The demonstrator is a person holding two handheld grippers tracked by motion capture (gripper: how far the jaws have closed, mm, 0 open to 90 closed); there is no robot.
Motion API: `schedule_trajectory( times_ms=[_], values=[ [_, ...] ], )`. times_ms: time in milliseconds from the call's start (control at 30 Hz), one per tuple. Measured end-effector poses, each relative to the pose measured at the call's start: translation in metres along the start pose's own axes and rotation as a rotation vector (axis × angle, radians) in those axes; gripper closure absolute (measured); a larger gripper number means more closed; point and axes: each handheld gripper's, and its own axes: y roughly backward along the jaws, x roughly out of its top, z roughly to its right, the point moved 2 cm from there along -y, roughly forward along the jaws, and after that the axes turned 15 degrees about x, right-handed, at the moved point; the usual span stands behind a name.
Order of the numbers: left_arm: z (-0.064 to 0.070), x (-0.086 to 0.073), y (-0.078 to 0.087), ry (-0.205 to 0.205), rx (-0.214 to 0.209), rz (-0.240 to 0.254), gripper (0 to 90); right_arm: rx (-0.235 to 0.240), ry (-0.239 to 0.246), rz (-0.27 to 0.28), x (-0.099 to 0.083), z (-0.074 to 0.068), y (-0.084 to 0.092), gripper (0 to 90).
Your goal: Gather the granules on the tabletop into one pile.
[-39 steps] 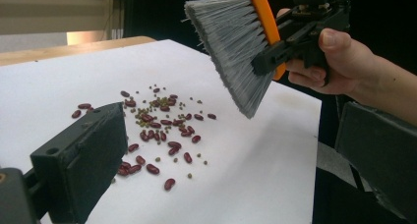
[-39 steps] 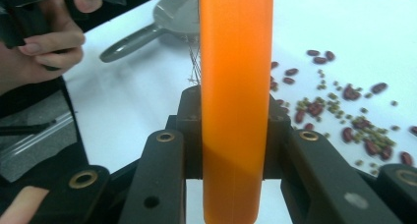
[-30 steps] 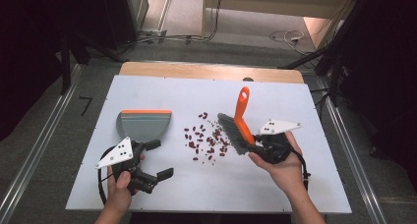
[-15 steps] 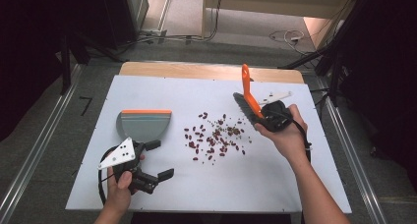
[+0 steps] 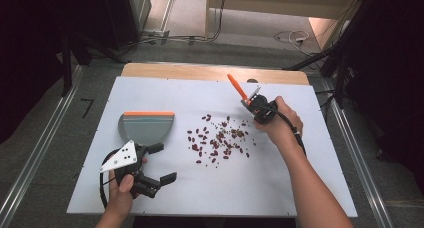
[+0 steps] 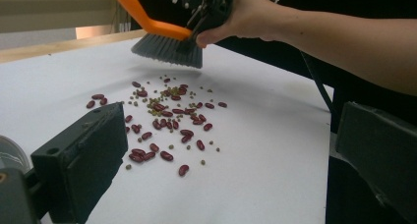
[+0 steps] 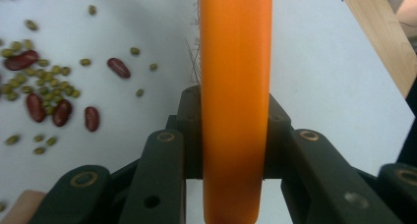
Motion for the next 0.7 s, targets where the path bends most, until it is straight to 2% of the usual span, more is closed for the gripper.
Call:
schedule_trajectory(
  times_ms=[67,133,233,333,400,567,667,700],
  values=[
    [0.0,0.0,0.0,0.001,-0.001,0.001,0.5,-0.03,0.006,-0.037,0.003,-0.003,-0.007,68.5],
    [0.0,0.0,0.0,0.001,-0.001,-0.002,0.5,-0.041,0.013,-0.066,0.006,-0.006,-0.013,68.5],
    [0.0,0.0,0.0,-0.003,0.001,-0.004,0.7,-0.032,0.017,-0.076,0.012,-0.012,-0.018,68.6],
    [0.0,0.0,-0.001,-0.002,0.002,-0.004,0.8,0.002,0.021,-0.09,0.018,-0.021,-0.02,68.7],
    [0.0,0.0,-0.001,-0.002,0.0,-0.005,0.8,0.033,0.006,-0.085,0.019,-0.026,-0.021,68.6],
    [0.002,-0.001,-0.003,-0.004,-0.001,-0.007,0.8,0.027,0.033,-0.096,0.019,-0.037,-0.022,68.4],
    [0.002,-0.001,-0.003,-0.006,-0.004,-0.01,0.8,0.056,0.032,-0.08,0.018,-0.044,-0.02,68.4],
    [0.003,-0.001,-0.004,-0.007,-0.005,-0.01,0.8,0.063,0.045,-0.078,0.018,-0.046,-0.019,68.3]
  ],
)
